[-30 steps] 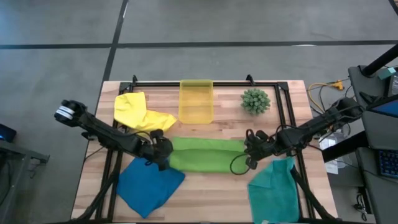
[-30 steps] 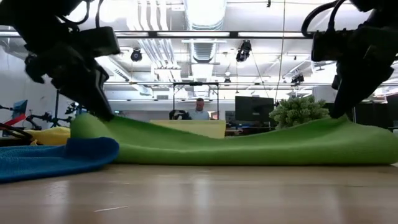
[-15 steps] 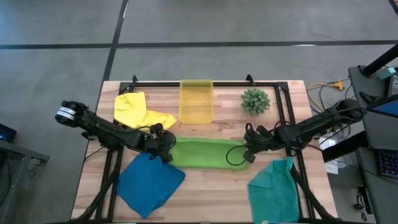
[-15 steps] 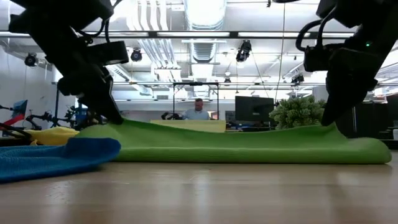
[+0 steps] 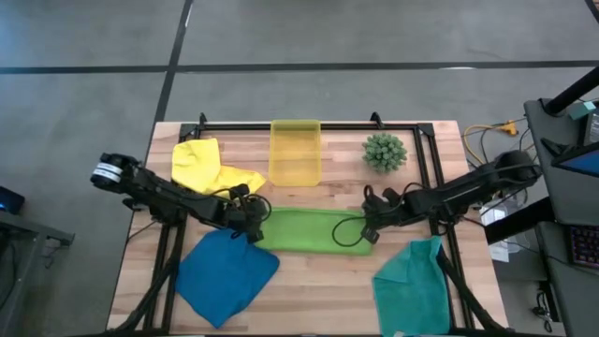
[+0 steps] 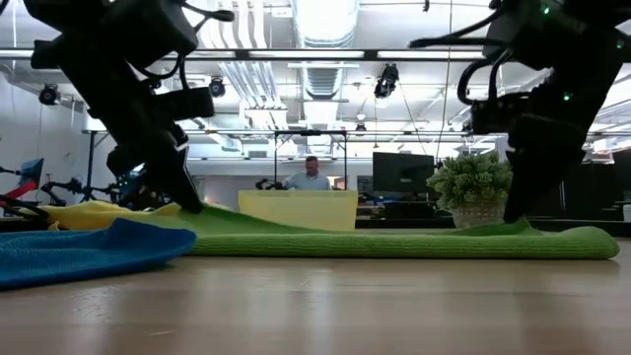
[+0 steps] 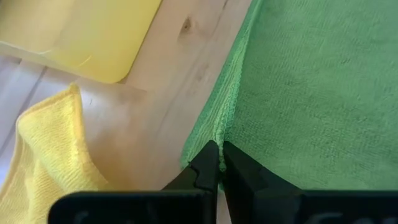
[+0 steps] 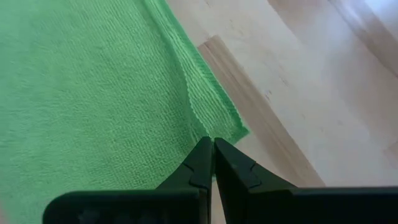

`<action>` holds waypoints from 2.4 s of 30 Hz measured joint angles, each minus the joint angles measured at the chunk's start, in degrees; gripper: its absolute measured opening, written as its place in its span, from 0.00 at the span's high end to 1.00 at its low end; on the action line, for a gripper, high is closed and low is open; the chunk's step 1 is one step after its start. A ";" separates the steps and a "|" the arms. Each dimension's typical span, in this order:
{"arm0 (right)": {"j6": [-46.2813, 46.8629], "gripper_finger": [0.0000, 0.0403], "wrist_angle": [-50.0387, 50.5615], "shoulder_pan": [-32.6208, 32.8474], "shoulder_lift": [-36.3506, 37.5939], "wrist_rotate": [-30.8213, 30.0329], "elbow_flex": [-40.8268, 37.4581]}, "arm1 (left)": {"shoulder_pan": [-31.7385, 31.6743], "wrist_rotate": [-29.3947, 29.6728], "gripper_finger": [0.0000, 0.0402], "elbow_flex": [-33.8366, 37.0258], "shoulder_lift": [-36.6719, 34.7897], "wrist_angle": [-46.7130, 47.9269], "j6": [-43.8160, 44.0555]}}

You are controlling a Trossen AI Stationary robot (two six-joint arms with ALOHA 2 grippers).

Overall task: Fold microfiber towels
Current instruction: Fold the green microfiber cloth, then adjust the blue microfiber cloth

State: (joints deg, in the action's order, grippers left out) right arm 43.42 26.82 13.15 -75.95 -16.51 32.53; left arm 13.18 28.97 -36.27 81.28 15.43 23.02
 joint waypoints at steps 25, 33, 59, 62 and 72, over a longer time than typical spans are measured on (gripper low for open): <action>-2.06 0.66 -15.65 -1.31 2.47 0.46 0.00 | -1.72 9.35 0.63 0.02 -4.74 2.15 0.42; -6.24 0.75 -29.87 -1.32 -4.05 7.68 0.20 | 0.76 -19.89 0.76 0.07 -8.97 6.13 1.87; -6.43 0.81 -30.46 -0.73 -6.26 10.81 0.79 | 23.67 -53.91 1.00 0.42 7.56 10.42 33.83; -6.43 0.81 -30.18 -0.27 -6.24 10.95 0.79 | 28.58 -59.91 1.00 0.35 5.78 13.51 40.45; -6.12 0.81 -30.11 0.34 -6.22 10.95 0.79 | 39.75 -51.98 1.00 -2.21 -11.25 22.01 62.96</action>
State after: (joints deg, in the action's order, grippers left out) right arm 37.30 -3.28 13.49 -82.18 -5.57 33.32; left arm 52.93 -23.01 -38.48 70.03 37.45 85.98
